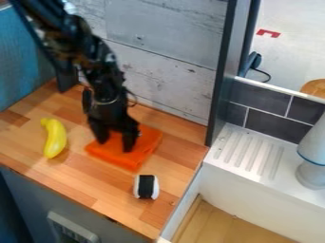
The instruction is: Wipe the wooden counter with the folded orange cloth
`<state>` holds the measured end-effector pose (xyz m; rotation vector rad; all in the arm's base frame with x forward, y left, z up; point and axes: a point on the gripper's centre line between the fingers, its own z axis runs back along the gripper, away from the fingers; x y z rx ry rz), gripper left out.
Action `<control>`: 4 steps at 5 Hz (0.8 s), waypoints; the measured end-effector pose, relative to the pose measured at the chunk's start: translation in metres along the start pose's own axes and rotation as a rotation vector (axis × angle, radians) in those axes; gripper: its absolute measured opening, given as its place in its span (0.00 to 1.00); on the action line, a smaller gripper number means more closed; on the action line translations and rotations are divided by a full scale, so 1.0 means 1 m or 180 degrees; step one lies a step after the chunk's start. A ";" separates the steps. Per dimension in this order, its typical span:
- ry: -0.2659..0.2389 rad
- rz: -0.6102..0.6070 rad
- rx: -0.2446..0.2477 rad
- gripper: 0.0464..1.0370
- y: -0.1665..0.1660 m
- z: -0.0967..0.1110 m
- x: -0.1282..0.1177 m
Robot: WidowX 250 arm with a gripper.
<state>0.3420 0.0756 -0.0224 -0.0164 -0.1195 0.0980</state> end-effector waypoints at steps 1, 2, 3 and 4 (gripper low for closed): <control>-0.0032 -0.0053 0.0052 0.96 0.004 0.001 -0.020; -0.0050 -0.0110 0.0167 0.96 0.011 0.003 -0.045; -0.0082 -0.0167 0.0266 0.96 0.015 0.004 -0.059; -0.0051 -0.0198 0.0302 0.96 0.017 0.002 -0.069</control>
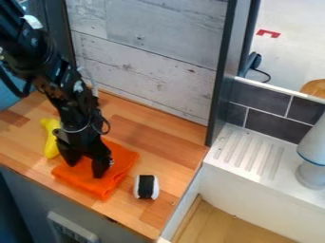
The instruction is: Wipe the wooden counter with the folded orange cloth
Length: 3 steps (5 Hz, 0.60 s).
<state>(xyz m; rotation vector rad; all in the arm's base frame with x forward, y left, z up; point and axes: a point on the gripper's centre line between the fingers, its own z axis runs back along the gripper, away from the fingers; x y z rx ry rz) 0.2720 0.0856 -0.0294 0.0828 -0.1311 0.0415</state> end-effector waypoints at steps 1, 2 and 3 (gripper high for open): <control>0.0023 0.0042 0.0001 0.96 0.003 0.001 -0.007; 0.0147 0.0110 -0.0179 0.96 0.002 0.014 -0.021; -0.0135 0.0185 -0.0313 0.96 0.002 0.062 -0.006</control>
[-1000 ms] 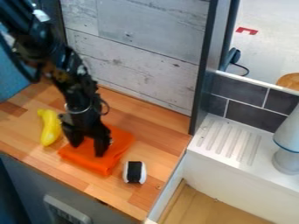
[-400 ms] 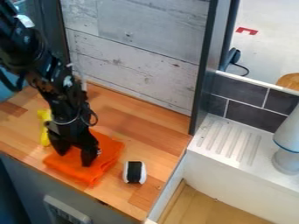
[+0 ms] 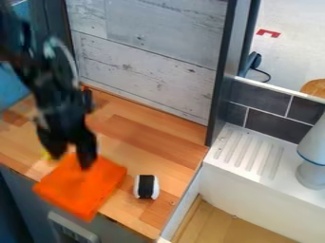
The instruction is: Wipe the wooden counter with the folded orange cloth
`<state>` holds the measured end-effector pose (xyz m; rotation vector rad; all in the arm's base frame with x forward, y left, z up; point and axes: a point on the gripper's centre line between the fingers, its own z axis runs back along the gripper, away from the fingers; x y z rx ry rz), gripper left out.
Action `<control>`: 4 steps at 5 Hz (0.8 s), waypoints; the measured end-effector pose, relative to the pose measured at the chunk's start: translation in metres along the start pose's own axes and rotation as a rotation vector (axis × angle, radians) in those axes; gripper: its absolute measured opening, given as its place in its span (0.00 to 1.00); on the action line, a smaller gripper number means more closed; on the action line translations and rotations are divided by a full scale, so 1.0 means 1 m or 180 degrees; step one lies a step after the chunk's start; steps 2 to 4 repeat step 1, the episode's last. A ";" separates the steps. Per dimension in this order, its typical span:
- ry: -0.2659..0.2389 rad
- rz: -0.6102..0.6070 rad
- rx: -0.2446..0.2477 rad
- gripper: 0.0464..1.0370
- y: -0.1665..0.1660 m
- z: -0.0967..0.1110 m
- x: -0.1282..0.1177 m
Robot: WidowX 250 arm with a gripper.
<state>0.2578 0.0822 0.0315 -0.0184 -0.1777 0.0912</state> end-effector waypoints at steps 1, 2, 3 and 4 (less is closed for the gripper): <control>-0.0199 0.0097 -0.0071 0.96 0.004 0.056 -0.006; -0.0199 0.0097 -0.0071 0.96 0.004 0.056 -0.006; -0.0199 0.0097 -0.0071 0.96 0.004 0.056 -0.006; -0.0199 0.0097 -0.0071 0.96 0.004 0.056 -0.006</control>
